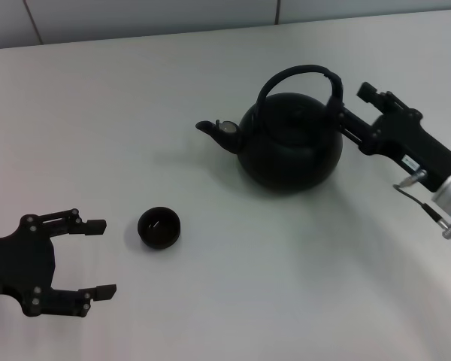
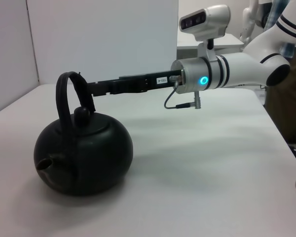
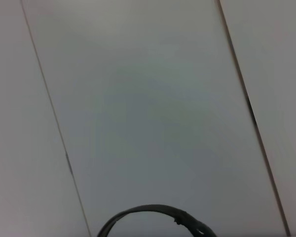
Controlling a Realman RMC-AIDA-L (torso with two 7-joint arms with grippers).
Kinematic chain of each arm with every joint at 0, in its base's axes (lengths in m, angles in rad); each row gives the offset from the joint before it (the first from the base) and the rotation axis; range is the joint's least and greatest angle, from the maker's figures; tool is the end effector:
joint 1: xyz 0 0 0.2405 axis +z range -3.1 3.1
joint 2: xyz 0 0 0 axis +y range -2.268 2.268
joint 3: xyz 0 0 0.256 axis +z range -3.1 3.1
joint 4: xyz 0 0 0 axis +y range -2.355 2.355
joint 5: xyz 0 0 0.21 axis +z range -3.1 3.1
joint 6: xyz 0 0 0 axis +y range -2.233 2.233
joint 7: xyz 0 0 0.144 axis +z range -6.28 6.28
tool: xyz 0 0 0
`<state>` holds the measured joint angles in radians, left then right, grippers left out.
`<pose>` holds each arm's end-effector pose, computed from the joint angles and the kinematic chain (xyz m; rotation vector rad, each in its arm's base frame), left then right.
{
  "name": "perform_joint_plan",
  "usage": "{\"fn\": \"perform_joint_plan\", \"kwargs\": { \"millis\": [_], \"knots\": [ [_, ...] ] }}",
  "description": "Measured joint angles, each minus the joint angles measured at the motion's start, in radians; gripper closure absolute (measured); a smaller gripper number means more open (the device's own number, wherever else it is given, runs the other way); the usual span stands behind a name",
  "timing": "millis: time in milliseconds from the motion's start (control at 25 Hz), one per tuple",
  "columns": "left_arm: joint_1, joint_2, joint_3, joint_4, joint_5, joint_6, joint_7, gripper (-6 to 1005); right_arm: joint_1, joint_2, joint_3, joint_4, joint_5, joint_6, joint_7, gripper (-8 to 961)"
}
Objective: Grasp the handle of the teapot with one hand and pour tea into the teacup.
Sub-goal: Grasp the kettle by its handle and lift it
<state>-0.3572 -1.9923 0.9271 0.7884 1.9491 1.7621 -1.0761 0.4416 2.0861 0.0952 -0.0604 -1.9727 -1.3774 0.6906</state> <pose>-0.2881 0.2708 0.0228 -2.9781 -0.0863 -0.5401 0.3211 0.2993 -0.0288 -1.9341 0.7239 0.9726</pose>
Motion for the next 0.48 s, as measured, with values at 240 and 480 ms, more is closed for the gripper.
{"fn": "perform_joint_plan", "kwargs": {
  "millis": [240,480],
  "knots": [
    [0.000,0.000,-0.001,0.000,0.001,-0.006,0.001,129,0.031,0.001,0.042,0.019,0.000,0.061,0.000,216],
    [0.004,0.001,-0.001,-0.002,0.001,-0.019,0.004,129,0.031,0.000,0.110,0.027,0.000,0.080,0.000,215]
  ]
}}
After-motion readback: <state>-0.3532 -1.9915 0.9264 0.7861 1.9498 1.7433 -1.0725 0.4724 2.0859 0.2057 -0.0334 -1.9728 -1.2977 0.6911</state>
